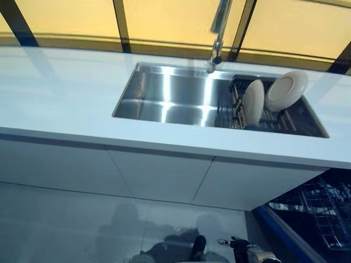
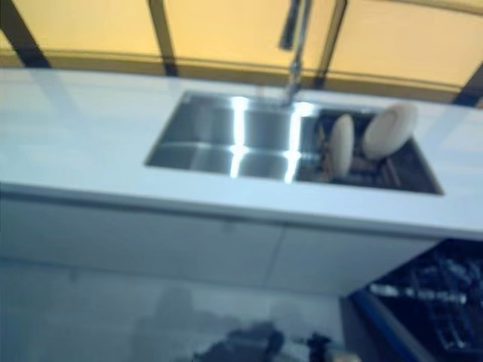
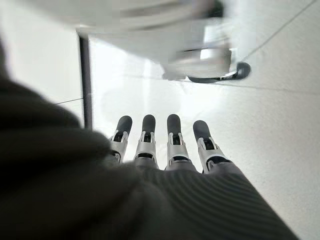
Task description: Take plates into dishwasher
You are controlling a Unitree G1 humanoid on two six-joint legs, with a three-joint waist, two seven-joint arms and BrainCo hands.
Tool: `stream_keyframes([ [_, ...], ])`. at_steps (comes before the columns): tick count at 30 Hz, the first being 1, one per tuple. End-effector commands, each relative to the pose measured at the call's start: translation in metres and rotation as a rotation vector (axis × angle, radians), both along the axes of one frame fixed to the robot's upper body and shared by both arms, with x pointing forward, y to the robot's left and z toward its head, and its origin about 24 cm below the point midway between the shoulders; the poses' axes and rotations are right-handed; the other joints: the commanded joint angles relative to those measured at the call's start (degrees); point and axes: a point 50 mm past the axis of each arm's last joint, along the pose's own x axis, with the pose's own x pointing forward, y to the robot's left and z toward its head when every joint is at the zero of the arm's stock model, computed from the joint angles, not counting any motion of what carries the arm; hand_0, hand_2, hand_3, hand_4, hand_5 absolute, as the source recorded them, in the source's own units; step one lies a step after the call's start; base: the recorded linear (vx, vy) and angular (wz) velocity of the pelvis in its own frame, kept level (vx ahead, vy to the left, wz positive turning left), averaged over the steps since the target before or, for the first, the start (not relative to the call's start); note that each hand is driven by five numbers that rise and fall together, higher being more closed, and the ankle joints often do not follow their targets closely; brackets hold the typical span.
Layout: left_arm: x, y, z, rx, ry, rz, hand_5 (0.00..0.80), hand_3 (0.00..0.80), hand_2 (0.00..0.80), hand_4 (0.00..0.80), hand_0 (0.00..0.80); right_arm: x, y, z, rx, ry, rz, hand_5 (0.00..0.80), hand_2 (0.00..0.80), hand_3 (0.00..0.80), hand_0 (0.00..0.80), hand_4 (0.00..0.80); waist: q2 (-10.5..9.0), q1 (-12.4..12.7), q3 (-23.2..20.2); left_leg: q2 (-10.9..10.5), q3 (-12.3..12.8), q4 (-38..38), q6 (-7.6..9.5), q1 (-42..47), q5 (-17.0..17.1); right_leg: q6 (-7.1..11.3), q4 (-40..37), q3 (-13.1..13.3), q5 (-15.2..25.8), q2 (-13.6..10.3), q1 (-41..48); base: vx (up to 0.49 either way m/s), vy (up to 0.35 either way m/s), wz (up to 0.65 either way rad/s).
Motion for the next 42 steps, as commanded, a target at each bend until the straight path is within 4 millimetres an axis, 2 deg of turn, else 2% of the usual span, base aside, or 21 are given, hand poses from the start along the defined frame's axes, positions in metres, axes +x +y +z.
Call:
stream_keyframes([
  [1,0.002,-0.013,-0.001,-0.038,-0.019,-0.085,0.000,0.000,0.000,0.000,0.000,0.044,0.007,0.021,0.082,-0.173,0.119,0.000,0.000,0.000,0.000,0.000,0.00,0.7,3.8,1.6,2.1,-13.6,2.87,-1.2,9.4,0.49,2.9,3.0,4.5,-1.0,6.7,0.060,0.123,-0.75],
  [2,0.004,-0.010,0.000,-0.024,-0.020,-0.099,0.000,0.000,0.000,0.000,0.000,0.053,0.011,0.026,0.117,-0.207,0.147,0.000,0.000,0.000,0.000,0.000,-0.20,0.7,3.9,-0.3,0.5,-15.8,3.58,0.4,6.6,0.88,4.7,3.1,4.5,-1.4,5.4,0.041,0.100,-0.29],
  [6,0.011,0.003,0.003,0.012,-0.035,-0.100,0.000,0.000,0.000,0.000,0.000,0.064,0.018,0.039,0.191,-0.261,0.228,0.000,0.000,0.000,0.000,0.000,-0.78,-0.6,3.0,-0.7,-0.4,-20.4,3.87,4.3,5.3,2.10,3.1,4.7,6.9,-1.4,4.9,0.048,0.078,-0.30],
  [9,0.015,0.016,0.006,0.055,-0.055,-0.095,0.000,0.000,0.000,0.000,0.000,0.066,0.019,0.049,0.219,-0.280,0.316,0.000,0.000,0.000,0.000,0.000,-1.96,-2.3,2.3,-0.1,0.5,-21.6,4.65,7.0,2.9,3.50,2.7,5.4,8.2,-2.2,2.9,0.034,0.009,-0.21],
  [10,0.015,0.022,0.008,0.072,-0.063,-0.072,0.000,0.000,0.000,0.000,0.000,0.067,0.020,0.053,0.211,-0.288,0.349,0.000,0.000,0.000,0.000,0.000,-2.42,-3.0,2.3,0.4,1.6,-21.8,4.77,7.9,2.2,4.30,3.5,4.8,8.7,-2.7,1.9,0.012,-0.029,-0.05],
  [11,0.015,0.023,0.008,0.076,-0.064,-0.064,0.000,0.000,0.000,0.000,0.000,0.067,0.020,0.055,0.208,-0.292,0.358,0.000,0.000,0.000,0.000,0.000,-2.49,-3.2,2.4,0.7,2.0,-21.9,4.76,8.2,2.0,4.47,3.7,4.6,8.8,-2.7,1.8,-0.006,-0.046,-0.08],
  [12,0.016,0.028,0.010,0.093,-0.069,-0.044,0.000,0.000,0.000,0.000,0.000,0.068,0.019,0.062,0.205,-0.323,0.378,0.000,0.000,0.000,0.000,0.000,-2.83,-3.7,2.5,1.4,3.7,-22.7,4.80,9.0,1.9,4.98,4.2,3.5,9.0,-2.6,1.8,-0.023,-0.055,-0.20],
  [14,0.012,0.032,0.011,0.112,-0.067,0.014,0.000,0.000,0.000,0.000,0.000,0.076,0.020,0.078,0.239,-0.369,0.425,0.000,0.000,0.000,0.000,0.000,-3.36,-4.2,2.3,2.3,4.4,-23.3,4.63,9.6,2.3,5.35,5.1,3.3,9.7,-3.4,1.7,-0.042,-0.132,-0.38],
  [15,0.010,0.034,0.011,0.116,-0.067,0.027,0.000,0.000,0.000,0.000,0.000,0.078,0.021,0.082,0.242,-0.382,0.449,0.000,0.000,0.000,0.000,0.000,-3.35,-4.4,2.3,2.8,4.0,-23.5,4.52,9.7,2.4,5.30,5.7,4.4,10.0,-3.9,1.5,-0.063,-0.205,-0.46],
  [17,0.012,0.040,0.013,0.131,-0.073,0.025,0.000,0.000,0.000,0.000,0.000,0.084,0.024,0.091,0.246,-0.426,0.499,0.000,0.000,0.000,0.000,0.000,-3.50,-4.9,2.3,4.3,1.5,-23.2,4.50,9.4,2.1,5.17,6.7,9.9,10.7,-5.3,0.7,-0.054,-0.276,-0.35],
  [18,0.013,0.042,0.014,0.127,-0.076,0.028,0.000,0.000,0.000,0.000,0.000,0.087,0.025,0.094,0.249,-0.446,0.511,0.000,0.000,0.000,0.000,0.000,-3.74,-5.0,2.5,5.0,1.2,-22.6,4.32,9.2,1.7,5.32,7.2,10.9,11.0,-5.8,0.2,-0.022,-0.321,-0.20],
  [19,0.015,0.046,0.015,0.127,-0.079,0.026,0.000,0.000,0.000,0.000,0.000,0.091,0.028,0.098,0.257,-0.474,0.530,0.000,0.000,0.000,0.000,0.000,-4.33,-4.9,2.8,6.1,1.8,-21.4,3.94,9.1,0.9,5.65,7.6,10.5,11.0,-6.4,-0.1,-0.024,-0.325,-0.18],
  [20,0.015,0.049,0.016,0.136,-0.080,0.020,0.000,0.000,0.000,0.000,0.000,0.093,0.030,0.101,0.288,-0.499,0.541,0.000,0.000,0.000,0.000,0.000,-5.30,-4.4,3.0,7.5,3.7,-20.1,3.50,8.8,0.4,6.22,6.6,7.8,10.0,-6.5,1.1,-0.017,-0.296,-0.14],
  [22,0.016,0.047,0.015,0.133,-0.076,0.043,0.000,0.000,0.000,0.000,0.000,0.098,0.034,0.107,0.304,-0.511,0.542,0.000,0.000,0.000,0.000,0.000,-6.20,-4.0,2.8,9.0,4.8,-19.9,2.94,8.9,0.7,6.44,5.2,6.4,9.0,-5.9,2.8,0.005,-0.201,-0.06],
  [25,0.014,0.029,0.010,0.042,-0.071,0.040,0.000,0.000,0.000,0.000,0.000,0.096,0.043,0.117,0.325,-0.513,0.642,0.000,0.000,0.000,0.000,0.000,-5.52,-4.1,2.0,9.9,4.8,-23.8,1.82,10.1,3.6,6.78,4.3,6.8,6.9,-4.3,5.3,0.075,-0.024,-0.04],
  [29,0.027,0.020,0.008,-0.028,-0.033,0.007,0.000,0.000,0.000,0.000,0.000,0.099,0.030,0.132,0.346,-0.486,0.748,0.000,0.000,0.000,0.000,0.000,-3.84,-5.0,0.1,9.9,4.7,-26.7,1.45,11.4,5.0,6.96,4.2,6.9,6.0,-4.2,6.3,0.132,0.055,0.00],
  [31,0.034,0.020,0.008,-0.057,-0.006,0.006,0.000,0.000,0.000,0.000,0.000,0.105,0.023,0.152,0.348,-0.495,0.822,0.000,0.000,0.000,0.000,0.000,-2.62,-5.8,-0.7,10.0,4.8,-28.8,1.25,12.9,5.8,6.94,4.1,7.0,5.6,-4.4,6.9,0.122,0.095,0.07],
  [34,0.038,0.026,0.009,-0.063,0.015,0.042,0.000,0.000,0.000,0.000,0.000,0.112,0.018,0.182,0.390,-0.519,0.928,0.000,0.000,0.000,0.000,0.000,-1.83,-6.6,-1.6,9.8,5.0,-31.5,0.98,14.3,6.9,6.82,3.0,6.9,5.3,-4.3,8.1,0.111,0.077,0.05],
  [35,0.038,0.027,0.010,-0.064,0.016,0.043,0.000,0.000,0.000,0.000,0.000,0.112,0.018,0.186,0.397,-0.520,0.937,0.000,0.000,0.000,0.000,0.000,-1.76,-6.7,-1.6,9.8,5.0,-31.7,0.97,14.4,7.0,6.78,3.0,6.9,5.2,-4.3,8.2,0.070,0.050,-0.02],
  [38,0.046,0.045,0.015,-0.058,0.031,0.062,0.000,0.000,0.000,0.000,0.000,0.119,0.019,0.236,0.502,-0.598,1.055,0.000,0.000,0.000,0.000,0.000,-1.39,-7.2,-2.2,9.6,4.6,-31.9,0.69,14.2,7.4,6.42,3.3,7.1,4.4,-4.2,8.5,0.085,0.038,0.03],
  [42,0.047,0.056,0.019,-0.061,0.038,0.077,0.000,0.000,0.000,0.000,0.000,0.132,0.009,0.278,0.576,-0.752,1.003,0.000,0.000,0.000,0.000,0.000,-1.02,-7.7,-2.5,9.8,4.4,-31.6,0.58,14.3,7.2,6.18,3.9,7.2,3.6,-4.2,8.5,0.054,0.014,0.02],
])
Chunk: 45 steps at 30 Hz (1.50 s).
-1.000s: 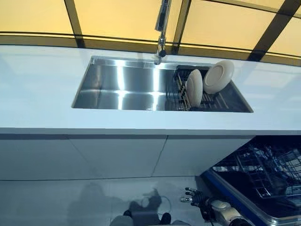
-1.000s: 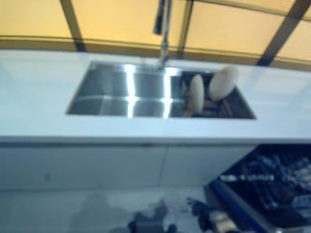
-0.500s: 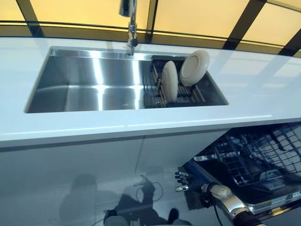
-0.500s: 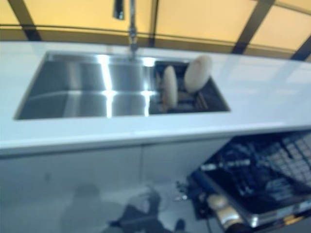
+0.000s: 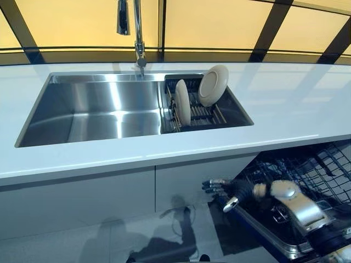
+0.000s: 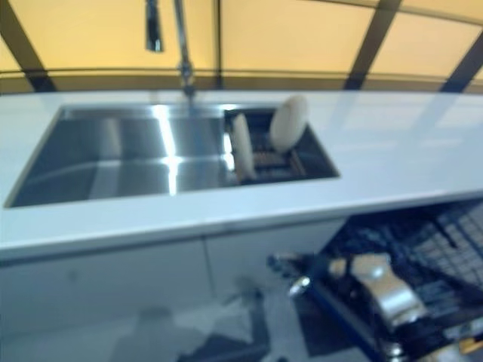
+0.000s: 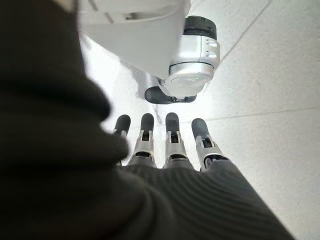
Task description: Take plates into dishwasher
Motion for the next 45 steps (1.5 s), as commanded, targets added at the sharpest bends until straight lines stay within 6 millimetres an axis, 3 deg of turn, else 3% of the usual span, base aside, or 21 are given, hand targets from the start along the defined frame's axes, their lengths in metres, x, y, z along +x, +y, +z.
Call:
stream_keyframes([
  [1,0.045,0.008,0.004,0.013,-0.073,0.028,0.000,0.000,0.000,0.000,0.000,0.020,-0.008,0.056,0.139,-0.117,-0.004,0.000,0.000,0.000,0.000,0.000,-0.74,-1.4,-1.4,-0.4,0.0,1.6,3.65,-0.5,0.5,1.95,3.7,3.2,-0.4,-2.8,-0.8,0.071,0.017,0.04],
  [2,0.043,0.010,0.005,0.011,-0.065,0.025,0.000,0.000,0.000,0.000,0.000,0.024,-0.017,0.070,0.205,-0.138,-0.037,0.000,0.000,0.000,0.000,0.000,-0.58,-1.5,-1.7,-0.3,0.0,1.5,3.67,-0.4,0.5,1.88,3.6,3.1,-0.6,-2.7,-0.6,0.042,0.009,0.06],
  [3,0.043,0.010,0.005,0.011,-0.065,0.025,0.000,0.000,0.000,0.000,0.000,0.024,-0.017,0.070,0.205,-0.138,-0.037,0.000,0.000,0.000,0.000,0.000,-0.56,-1.4,-1.7,-0.3,0.0,1.5,3.66,-0.4,0.5,1.88,3.6,3.2,-0.6,-2.7,-0.5,0.052,0.007,0.04],
  [9,0.042,0.015,0.006,-0.004,-0.047,0.014,0.000,0.000,0.000,0.000,0.000,0.040,-0.054,0.118,0.373,-0.244,-0.209,0.000,0.000,0.000,0.000,0.000,-0.18,-1.9,-3.1,-0.1,-0.3,0.7,3.28,0.1,0.5,1.67,3.0,3.0,-1.3,-2.3,0.5,0.041,0.008,-0.02],
  [16,0.042,0.014,0.006,-0.013,-0.033,0.012,0.000,0.000,0.000,0.000,0.000,0.052,-0.079,0.161,0.494,-0.373,-0.371,0.000,0.000,0.000,0.000,0.000,-0.20,-1.8,-3.8,0.0,-0.1,0.5,3.11,0.4,0.6,1.22,2.4,2.8,-1.7,-1.8,1.5,0.014,0.003,-0.01],
  [20,0.043,0.014,0.005,0.000,-0.021,0.009,0.000,0.000,0.000,0.000,0.000,0.062,-0.105,0.213,0.663,-0.552,-0.659,0.000,0.000,0.000,0.000,0.000,-0.26,-0.9,-4.2,0.2,-0.5,0.5,2.87,0.7,0.6,0.84,2.3,2.4,-2.3,-1.4,2.4,0.049,-0.017,0.01],
  [24,0.048,0.011,0.004,0.013,-0.026,0.016,0.000,0.000,0.000,0.000,0.000,0.068,-0.113,0.252,0.710,-0.688,-0.882,0.000,0.000,0.000,0.000,0.000,-0.27,0.4,-4.2,0.6,-1.0,0.8,2.48,0.7,0.9,0.32,2.5,1.5,-3.0,-1.3,3.3,0.051,-0.004,0.05],
  [26,0.050,0.011,0.004,0.016,-0.037,0.038,0.000,0.000,0.000,0.000,0.000,0.074,-0.115,0.269,0.730,-0.694,-0.964,0.000,0.000,0.000,0.000,0.000,-0.66,1.0,-4.1,1.5,0.2,4.0,1.92,0.1,0.5,-0.43,2.6,0.9,-3.2,-1.4,3.5,0.020,0.041,0.03],
  [27,0.053,0.009,0.004,0.015,-0.048,0.037,0.000,0.000,0.000,0.000,0.000,0.078,-0.115,0.276,0.707,-0.728,-1.005,0.000,0.000,0.000,0.000,0.000,-1.24,1.4,-3.5,1.8,1.9,8.8,1.50,-1.6,0.0,-1.13,3.0,0.6,-3.3,-1.7,3.6,-0.018,0.061,0.03],
  [28,0.057,0.007,0.004,0.012,-0.061,0.026,0.000,0.000,0.000,0.000,0.000,0.080,-0.113,0.282,0.683,-0.751,-1.035,0.000,0.000,0.000,0.000,0.000,-1.51,2.0,-2.4,1.6,1.5,15.2,1.14,-4.8,0.6,-1.78,3.5,0.7,-3.4,-1.8,3.6,-0.022,0.098,0.16],
  [29,0.064,0.003,0.005,0.004,-0.075,0.008,0.000,0.000,0.000,0.000,0.000,0.082,-0.113,0.286,0.644,-0.769,-1.089,0.000,0.000,0.000,0.000,0.000,-1.48,2.7,-1.4,1.1,1.8,19.7,0.53,-8.9,2.0,-2.03,4.0,0.1,-3.4,-2.1,4.5,-0.022,0.166,0.40],
  [30,0.075,-0.001,0.006,-0.005,-0.089,-0.024,0.000,0.000,0.000,0.000,0.000,0.082,-0.116,0.289,0.582,-0.804,-1.155,0.000,0.000,0.000,0.000,0.000,-1.08,3.5,-0.4,1.6,4.6,19.6,-0.46,-13.5,4.6,-1.38,4.0,-1.4,-3.6,-2.4,6.4,0.025,0.221,0.69],
  [31,0.080,-0.001,0.008,-0.009,-0.094,-0.058,0.000,0.000,0.000,0.000,0.000,0.081,-0.122,0.291,0.519,-0.827,-1.200,0.000,0.000,0.000,0.000,0.000,-0.69,3.2,0.4,3.5,8.0,18.0,-0.39,-14.1,5.5,-0.76,4.6,-3.2,-3.8,-3.2,6.7,0.046,0.257,1.02],
  [32,0.083,-0.003,0.008,-0.014,-0.097,-0.070,0.000,0.000,0.000,0.000,0.000,0.083,-0.123,0.291,0.495,-0.821,-1.224,0.000,0.000,0.000,0.000,0.000,-0.88,3.4,0.5,2.4,6.5,17.2,0.70,-12.8,3.7,-0.12,5.0,-3.0,-3.0,-4.5,5.8,0.069,0.300,1.07],
  [33,0.086,-0.006,0.008,-0.021,-0.111,-0.067,0.000,0.000,0.000,0.000,0.000,0.088,-0.121,0.290,0.477,-0.807,-1.250,0.000,0.000,0.000,0.000,0.000,-0.77,3.4,0.3,-0.7,5.5,15.0,2.19,-11.2,2.3,1.74,5.7,-2.4,-2.4,-5.7,5.4,0.038,0.291,0.69],
  [34,0.091,-0.004,0.010,-0.012,-0.127,-0.072,0.000,0.000,0.000,0.000,0.000,0.089,-0.123,0.287,0.465,-0.799,-1.269,0.000,0.000,0.000,0.000,0.000,-0.73,3.6,0.3,-2.3,4.5,13.4,3.49,-10.7,2.3,2.05,6.8,-1.6,-2.5,-6.2,4.2,0.047,0.269,0.14],
  [35,0.096,-0.002,0.012,0.001,-0.133,-0.091,0.000,0.000,0.000,0.000,0.000,0.088,-0.128,0.284,0.456,-0.780,-1.305,0.000,0.000,0.000,0.000,0.000,-0.67,3.4,0.4,-3.1,4.9,12.1,4.35,-10.3,2.3,1.82,9.4,-1.3,-2.6,-6.5,3.1,0.085,0.202,-0.08],
  [37,0.101,0.001,0.015,0.030,-0.114,-0.126,0.000,0.000,0.000,0.000,0.000,0.087,-0.139,0.272,0.408,-0.723,-1.387,0.000,0.000,0.000,0.000,0.000,-0.81,2.7,1.0,-5.0,4.4,10.5,5.78,-9.0,2.1,1.80,18.2,0.5,1.8,-7.4,-1.5,0.170,0.153,0.17],
  [39,0.101,0.008,0.017,0.065,-0.096,-0.132,0.000,0.000,0.000,0.000,0.000,0.088,-0.148,0.260,0.326,-0.681,-1.433,0.000,0.000,0.000,0.000,0.000,-0.54,2.0,1.2,-5.5,3.3,7.5,6.56,-6.7,2.3,1.44,19.1,1.6,2.6,-5.8,-4.1,0.232,0.015,0.38],
  [41,0.102,0.013,0.019,0.089,-0.089,-0.123,0.000,0.000,0.000,0.000,0.000,0.089,-0.159,0.248,0.260,-0.611,-1.477,0.000,0.000,0.000,0.000,0.000,-0.52,1.5,1.1,-5.2,2.5,5.1,6.49,-4.9,2.6,0.95,13.6,2.1,1.4,-3.9,-4.1,0.214,-0.151,0.22],
  [45,0.114,0.021,0.026,0.122,-0.129,-0.062,0.000,0.000,0.000,0.000,0.000,0.087,-0.167,0.256,0.205,-0.602,-1.540,0.000,0.000,0.000,0.000,0.000,-1.56,0.6,2.0,-4.4,2.2,5.9,6.91,-4.0,-0.7,1.76,7.5,3.8,4.9,-3.4,-9.2,0.083,-0.259,0.33],
])
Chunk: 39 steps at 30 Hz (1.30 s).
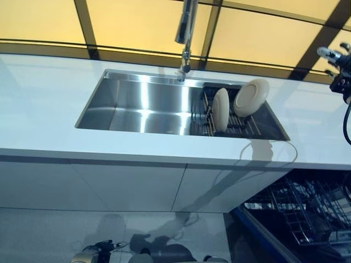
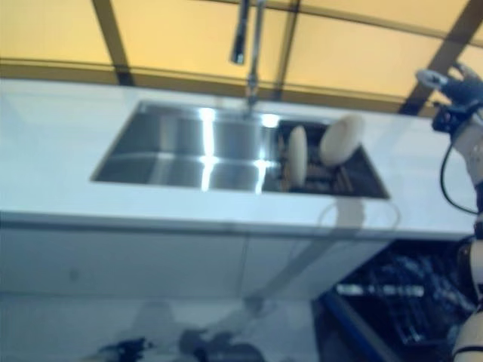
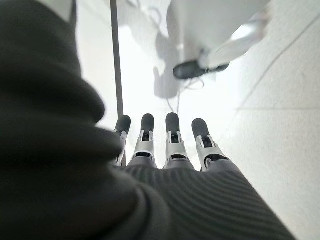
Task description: Take plates into dishwasher
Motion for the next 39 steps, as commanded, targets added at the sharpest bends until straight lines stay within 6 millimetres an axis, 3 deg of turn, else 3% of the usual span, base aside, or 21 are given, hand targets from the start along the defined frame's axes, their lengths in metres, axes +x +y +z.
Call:
stream_keyframes([
  [1,0.008,0.011,0.006,0.049,-0.025,0.044,0.000,0.000,0.000,0.000,0.000,-0.008,-0.002,0.059,-0.061,-0.125,-0.040,0.000,0.000,0.000,0.000,0.000,-1.12,1.5,0.3,1.9,0.4,0.6,-2.25,3.1,-2.1,0.65,1.8,3.9,7.6,0.6,-2.3,0.095,-0.203,0.27],
  [4,-0.003,0.010,0.002,0.041,-0.012,0.145,0.000,0.000,0.000,0.000,0.000,-0.009,-0.004,0.056,-0.053,-0.084,-0.091,0.000,0.000,0.000,0.000,0.000,-1.67,2.6,-1.1,3.2,0.1,0.5,-3.05,2.7,-1.3,0.53,-0.8,2.9,6.3,1.7,1.3,0.121,-0.156,0.32],
  [10,-0.029,-0.001,-0.010,0.015,0.070,0.094,0.000,0.000,0.000,0.000,0.000,-0.005,-0.004,0.049,-0.051,-0.004,-0.054,0.000,0.000,0.000,0.000,0.000,-1.59,3.7,-3.4,3.0,-0.4,-3.7,-4.29,4.6,0.2,0.08,-4.6,1.7,5.4,2.6,5.5,0.156,-0.032,0.05],
  [22,-0.048,0.001,-0.014,0.024,0.136,0.093,0.000,0.000,0.000,0.000,0.000,0.007,0.014,0.045,-0.041,0.052,-0.021,0.000,0.000,0.000,0.000,0.000,-0.90,3.0,-3.1,2.7,-0.3,-6.1,-4.87,6.1,0.4,0.36,-5.2,2.3,5.5,2.5,5.1,0.085,-0.014,-0.02],
  [31,-0.051,-0.003,-0.016,0.011,0.146,0.093,0.000,0.000,0.000,0.000,0.000,0.014,0.029,0.034,-0.018,0.096,0.075,0.000,0.000,0.000,0.000,0.000,-0.38,2.4,-2.2,3.3,-0.4,-6.2,-5.53,5.0,0.8,0.13,-5.5,2.8,5.3,3.1,4.1,0.038,-0.058,-0.03],
  [39,-0.028,-0.012,-0.013,-0.018,0.085,0.097,0.000,0.000,0.000,0.000,0.000,0.021,0.044,0.039,-0.034,0.037,0.081,0.000,0.000,0.000,0.000,0.000,1.13,2.0,1.8,3.5,-1.7,-6.2,-6.16,0.5,2.2,-0.70,-5.5,3.4,4.9,4.0,0.9,-0.079,-0.054,-0.02],
])
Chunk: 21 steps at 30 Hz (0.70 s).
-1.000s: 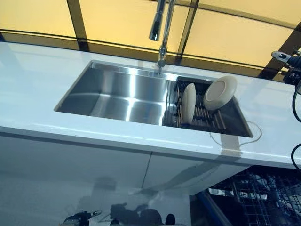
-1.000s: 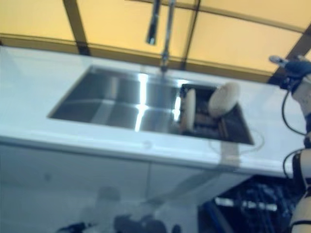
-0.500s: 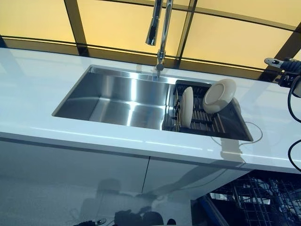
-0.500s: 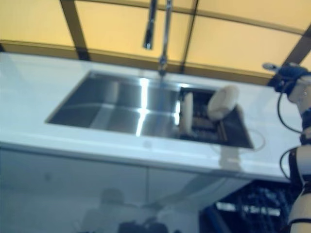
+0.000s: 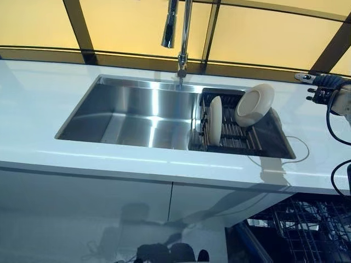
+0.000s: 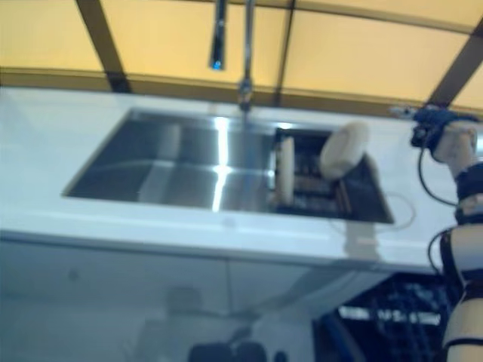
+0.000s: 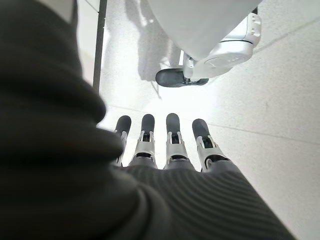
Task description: Take plates into dishwasher
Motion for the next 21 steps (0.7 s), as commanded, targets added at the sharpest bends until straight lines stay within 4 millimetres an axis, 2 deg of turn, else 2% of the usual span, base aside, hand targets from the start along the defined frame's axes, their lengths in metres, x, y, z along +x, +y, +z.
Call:
stream_keyframes([
  [1,0.029,0.000,0.006,0.012,-0.040,-0.043,0.000,0.000,0.000,0.000,0.000,0.002,0.016,0.068,-0.063,-0.221,0.031,0.000,0.000,0.000,0.000,0.000,-1.23,0.4,5.2,-0.8,-1.8,-0.5,1.34,-3.1,2.2,3.73,0.1,0.4,-0.7,-2.6,1.0,-0.104,-0.042,0.02],
  [7,0.032,-0.006,0.005,0.002,-0.060,-0.043,0.000,0.000,0.000,0.000,0.000,-0.001,0.015,0.079,-0.062,-0.267,0.023,0.000,0.000,0.000,0.000,0.000,-0.44,0.1,6.8,-0.7,-2.5,-0.5,0.91,-4.9,3.1,3.13,0.1,0.3,-0.9,-2.1,-0.1,-0.031,-0.016,0.01],
  [21,0.042,-0.009,0.007,-0.008,-0.081,-0.033,0.000,0.000,0.000,0.000,0.000,-0.004,0.008,0.084,-0.082,-0.276,-0.005,0.000,0.000,0.000,0.000,0.000,0.63,0.3,8.6,-0.6,-2.7,-0.5,0.59,-6.3,3.7,2.56,0.3,0.2,-1.3,-2.1,-0.6,0.009,-0.002,0.00],
])
